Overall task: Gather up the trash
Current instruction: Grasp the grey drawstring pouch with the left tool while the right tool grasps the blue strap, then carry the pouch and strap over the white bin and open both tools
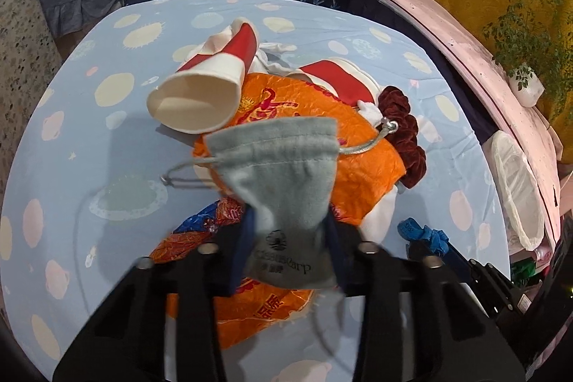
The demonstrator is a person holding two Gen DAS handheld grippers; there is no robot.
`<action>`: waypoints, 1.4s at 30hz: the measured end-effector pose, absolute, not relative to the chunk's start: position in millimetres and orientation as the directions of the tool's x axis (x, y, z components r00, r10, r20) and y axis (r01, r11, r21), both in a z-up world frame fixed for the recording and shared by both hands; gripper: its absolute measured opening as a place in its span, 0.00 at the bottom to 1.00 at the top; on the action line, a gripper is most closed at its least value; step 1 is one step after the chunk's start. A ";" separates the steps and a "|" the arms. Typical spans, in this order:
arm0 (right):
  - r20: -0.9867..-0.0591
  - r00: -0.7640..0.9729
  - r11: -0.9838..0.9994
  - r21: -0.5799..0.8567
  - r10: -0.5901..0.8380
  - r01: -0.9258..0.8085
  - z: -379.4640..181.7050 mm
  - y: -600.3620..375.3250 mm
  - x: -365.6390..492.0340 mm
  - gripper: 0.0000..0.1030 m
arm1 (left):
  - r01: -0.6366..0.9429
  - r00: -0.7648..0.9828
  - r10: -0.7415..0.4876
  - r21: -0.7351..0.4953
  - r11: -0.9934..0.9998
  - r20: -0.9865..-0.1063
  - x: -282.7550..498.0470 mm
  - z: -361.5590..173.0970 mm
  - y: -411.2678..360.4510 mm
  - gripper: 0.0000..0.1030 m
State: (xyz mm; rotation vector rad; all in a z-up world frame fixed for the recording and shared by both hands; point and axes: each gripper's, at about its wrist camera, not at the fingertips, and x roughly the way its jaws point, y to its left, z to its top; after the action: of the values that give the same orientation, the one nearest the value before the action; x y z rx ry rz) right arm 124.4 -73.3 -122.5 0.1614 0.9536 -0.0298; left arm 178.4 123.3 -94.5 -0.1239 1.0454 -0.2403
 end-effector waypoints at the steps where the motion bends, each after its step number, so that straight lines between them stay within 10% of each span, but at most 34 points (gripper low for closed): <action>1: -0.811 0.582 0.987 0.128 0.048 0.097 -121.0 -73.5 123.1 0.23 | 0.140 0.479 -0.258 -0.217 0.966 -0.839 177.5 -93.3 123.8 0.19; 7: -0.787 0.615 0.985 0.143 0.055 0.095 -104.3 -76.3 115.8 0.23 | 0.140 0.504 -0.276 -0.238 0.961 -0.819 168.9 -79.1 129.3 0.07; 42: -0.578 0.810 0.936 0.217 -0.105 0.276 5.4 -192.5 48.0 0.23 | 0.460 0.551 -0.423 -0.161 0.873 -0.719 124.9 13.3 -34.0 0.07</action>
State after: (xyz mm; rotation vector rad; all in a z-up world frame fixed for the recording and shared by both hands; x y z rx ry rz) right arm 48.0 -192.5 5.4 0.3004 0.5948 -0.2069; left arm 124.9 -34.0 13.3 0.0484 0.8377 -0.5229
